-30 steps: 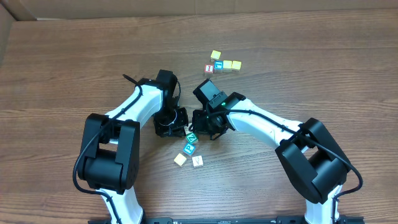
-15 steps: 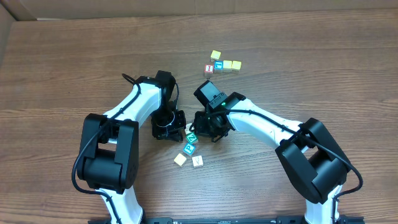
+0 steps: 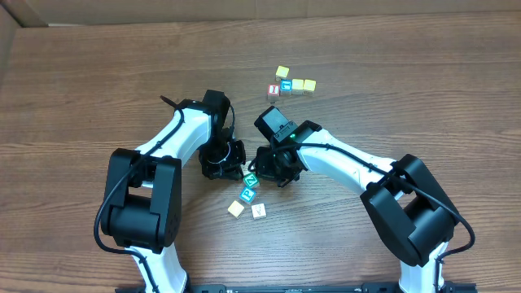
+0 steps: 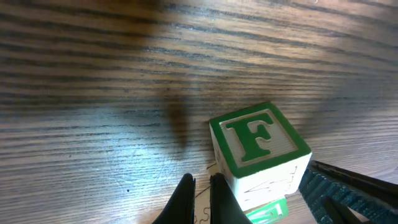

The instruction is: Flip 5 blocks

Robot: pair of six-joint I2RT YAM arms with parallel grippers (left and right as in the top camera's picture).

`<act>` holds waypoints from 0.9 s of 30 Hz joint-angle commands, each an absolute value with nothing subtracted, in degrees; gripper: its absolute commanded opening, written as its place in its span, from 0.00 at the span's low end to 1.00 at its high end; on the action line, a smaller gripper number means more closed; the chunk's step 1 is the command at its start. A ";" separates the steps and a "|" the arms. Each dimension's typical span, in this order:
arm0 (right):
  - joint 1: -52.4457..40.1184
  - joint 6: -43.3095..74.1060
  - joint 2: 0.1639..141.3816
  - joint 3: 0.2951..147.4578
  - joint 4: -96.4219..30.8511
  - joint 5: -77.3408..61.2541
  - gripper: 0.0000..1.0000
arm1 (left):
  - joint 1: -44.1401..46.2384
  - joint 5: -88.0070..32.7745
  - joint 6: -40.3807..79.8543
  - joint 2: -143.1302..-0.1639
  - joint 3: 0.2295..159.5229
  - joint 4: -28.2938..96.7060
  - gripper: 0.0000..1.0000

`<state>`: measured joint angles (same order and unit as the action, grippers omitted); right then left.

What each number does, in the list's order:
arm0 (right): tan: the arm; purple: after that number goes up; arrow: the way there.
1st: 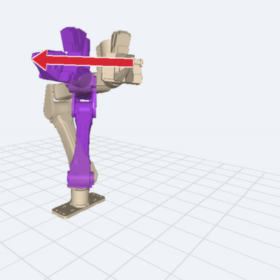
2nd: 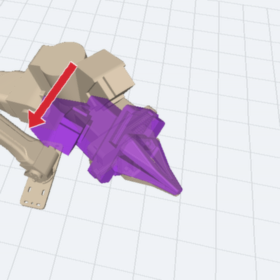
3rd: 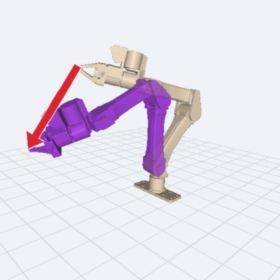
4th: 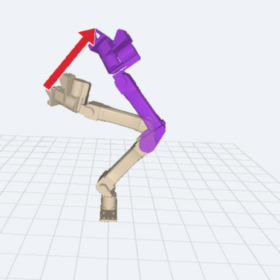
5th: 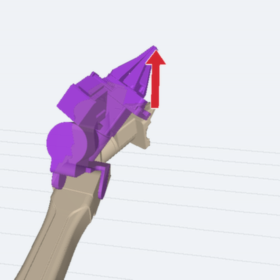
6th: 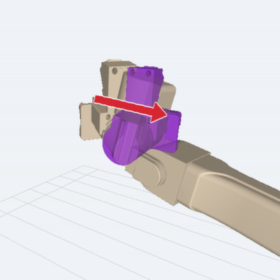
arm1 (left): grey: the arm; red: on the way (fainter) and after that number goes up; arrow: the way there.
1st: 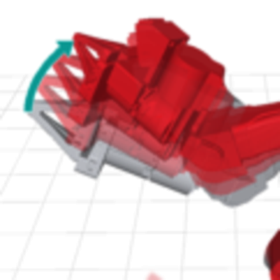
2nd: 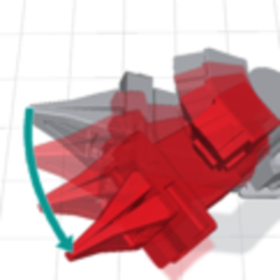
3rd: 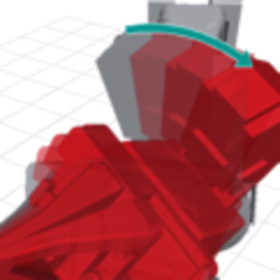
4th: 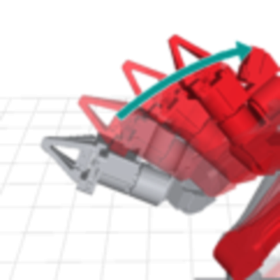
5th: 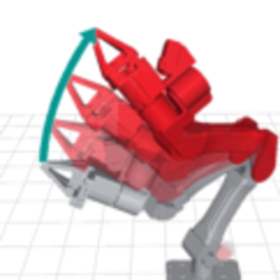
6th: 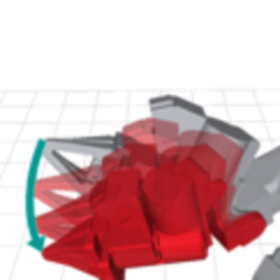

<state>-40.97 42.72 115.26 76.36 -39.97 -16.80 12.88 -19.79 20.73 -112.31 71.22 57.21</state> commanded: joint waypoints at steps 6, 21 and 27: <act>-42.28 46.04 115.55 76.01 -39.99 -17.69 0.04 | 12.73 -21.30 19.49 -113.08 72.36 57.19 0.04; -42.78 46.52 115.55 76.01 -39.29 -10.94 0.04 | 12.73 -14.63 19.25 -113.08 72.36 62.15 0.04; -42.81 46.54 115.55 76.01 -39.35 -10.50 0.04 | 12.80 -18.90 19.22 -113.10 72.34 62.00 0.04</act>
